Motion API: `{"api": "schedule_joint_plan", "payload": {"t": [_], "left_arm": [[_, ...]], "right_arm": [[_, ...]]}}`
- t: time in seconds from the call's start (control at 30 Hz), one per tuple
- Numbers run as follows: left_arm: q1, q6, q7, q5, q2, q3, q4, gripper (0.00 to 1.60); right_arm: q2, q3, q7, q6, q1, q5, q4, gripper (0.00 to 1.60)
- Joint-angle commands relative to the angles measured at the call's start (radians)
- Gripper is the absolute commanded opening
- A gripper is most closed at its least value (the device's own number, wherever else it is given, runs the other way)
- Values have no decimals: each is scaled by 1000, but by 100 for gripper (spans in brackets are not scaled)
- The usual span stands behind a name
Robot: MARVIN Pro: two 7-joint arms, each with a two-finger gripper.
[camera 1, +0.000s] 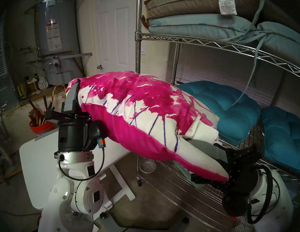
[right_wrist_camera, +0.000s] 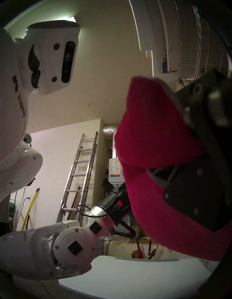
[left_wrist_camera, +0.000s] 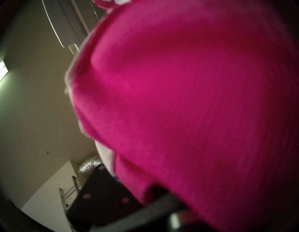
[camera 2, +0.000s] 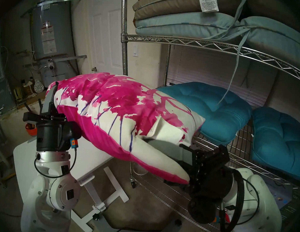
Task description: Take cushion off the shelf
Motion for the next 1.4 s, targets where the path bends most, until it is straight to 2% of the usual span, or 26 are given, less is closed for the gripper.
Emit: {"api": "schedule_joint_plan", "payload": {"t": [0.0,0.3,0.47,0.6,0.63,0.67,0.7,0.73,1.37], "left_arm": [[-14,-10,50,-21,-14,1,-38,0],[-30,-15,81,-52,-29,13,-38,0],[-18,-12,93,-75,-30,-16,-38,0],[-15,-7,100,-94,-32,-60,-38,0],[-16,-5,103,-99,-34,-73,-38,0],[-16,-5,105,-105,-34,-87,-38,0],[-16,-3,107,-108,-36,-99,-38,0],[-15,-3,109,-114,-36,-112,-38,0],[45,8,116,-221,-65,-376,-38,0]], "right_arm": [[10,-66,-12,2,69,-4,-23,0],[18,-148,-6,2,142,-24,-23,0],[11,-213,8,2,163,-52,-23,0],[0,-270,16,2,174,-78,-23,0],[-3,-268,20,2,180,-84,-23,0],[-8,-296,23,2,180,-93,-23,0],[-10,-284,27,2,189,-97,-23,0],[-14,-306,30,2,189,-105,-23,0],[-107,-434,161,85,291,-237,-23,0]]}}
